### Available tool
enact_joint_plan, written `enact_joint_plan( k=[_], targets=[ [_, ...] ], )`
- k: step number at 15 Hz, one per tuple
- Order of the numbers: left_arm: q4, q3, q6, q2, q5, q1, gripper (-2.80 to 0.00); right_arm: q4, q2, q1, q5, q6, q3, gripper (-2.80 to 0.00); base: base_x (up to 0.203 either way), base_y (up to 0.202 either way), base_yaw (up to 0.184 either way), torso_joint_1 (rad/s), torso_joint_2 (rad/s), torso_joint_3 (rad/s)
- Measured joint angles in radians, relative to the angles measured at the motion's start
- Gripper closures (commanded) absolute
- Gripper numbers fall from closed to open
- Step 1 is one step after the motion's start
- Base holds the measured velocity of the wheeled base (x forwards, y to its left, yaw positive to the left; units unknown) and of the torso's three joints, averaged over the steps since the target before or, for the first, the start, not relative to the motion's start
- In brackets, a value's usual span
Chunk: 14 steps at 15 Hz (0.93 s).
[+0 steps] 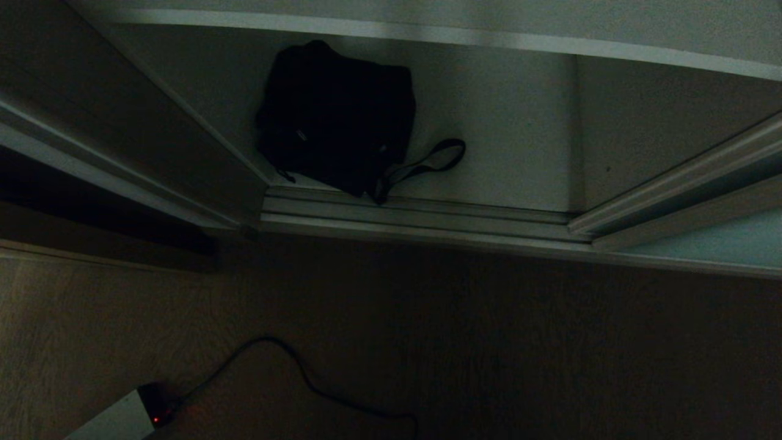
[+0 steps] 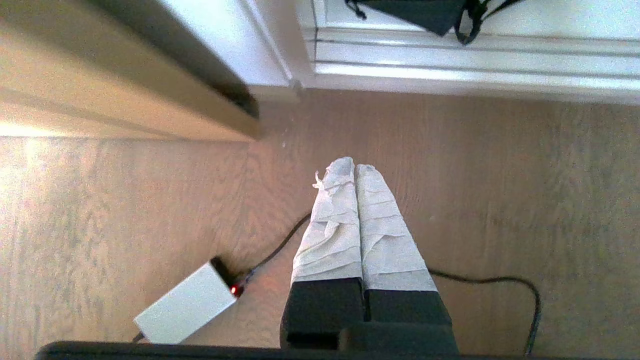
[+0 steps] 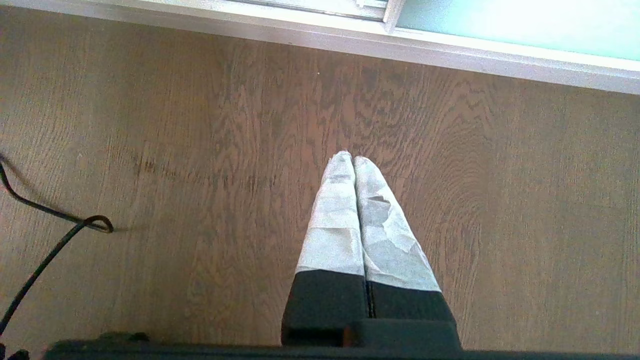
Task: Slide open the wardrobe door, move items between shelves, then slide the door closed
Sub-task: Place the bag on the lower shelf, then close the door
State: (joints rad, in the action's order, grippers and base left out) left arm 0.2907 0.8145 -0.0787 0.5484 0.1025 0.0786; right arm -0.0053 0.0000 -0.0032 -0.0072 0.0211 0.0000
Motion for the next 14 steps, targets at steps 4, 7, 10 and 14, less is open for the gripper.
enact_joint_plan(
  k=[4, 7, 10, 14],
  targets=[
    [-0.008, -0.222, 0.012, -0.209, -0.036, 0.01, 0.0, 0.0, 0.0, 0.0, 0.0, 0.0, 0.0, 0.0, 0.0, 0.0, 0.0, 0.0, 0.0, 0.0],
    [-0.011, -0.322, 0.024, -0.285, -0.058, -0.076, 0.0, 0.0, 0.0, 0.0, 0.0, 0.0, 0.0, 0.0, 0.0, 0.0, 0.0, 0.0, 0.0, 0.0],
    [-0.047, -0.491, -0.025, -0.416, -0.058, -0.081, 0.0, 0.0, 0.0, 0.0, 0.0, 0.0, 0.0, 0.0, 0.0, 0.0, 0.0, 0.0, 0.0, 0.0],
    [-0.271, -0.766, -0.053, -0.521, -0.054, -0.073, 0.0, -0.001, 0.0, 0.0, 0.0, 0.0, 0.0, 0.0, 0.0, 0.0, 0.0, 0.0, 0.0, 0.0]
  ],
)
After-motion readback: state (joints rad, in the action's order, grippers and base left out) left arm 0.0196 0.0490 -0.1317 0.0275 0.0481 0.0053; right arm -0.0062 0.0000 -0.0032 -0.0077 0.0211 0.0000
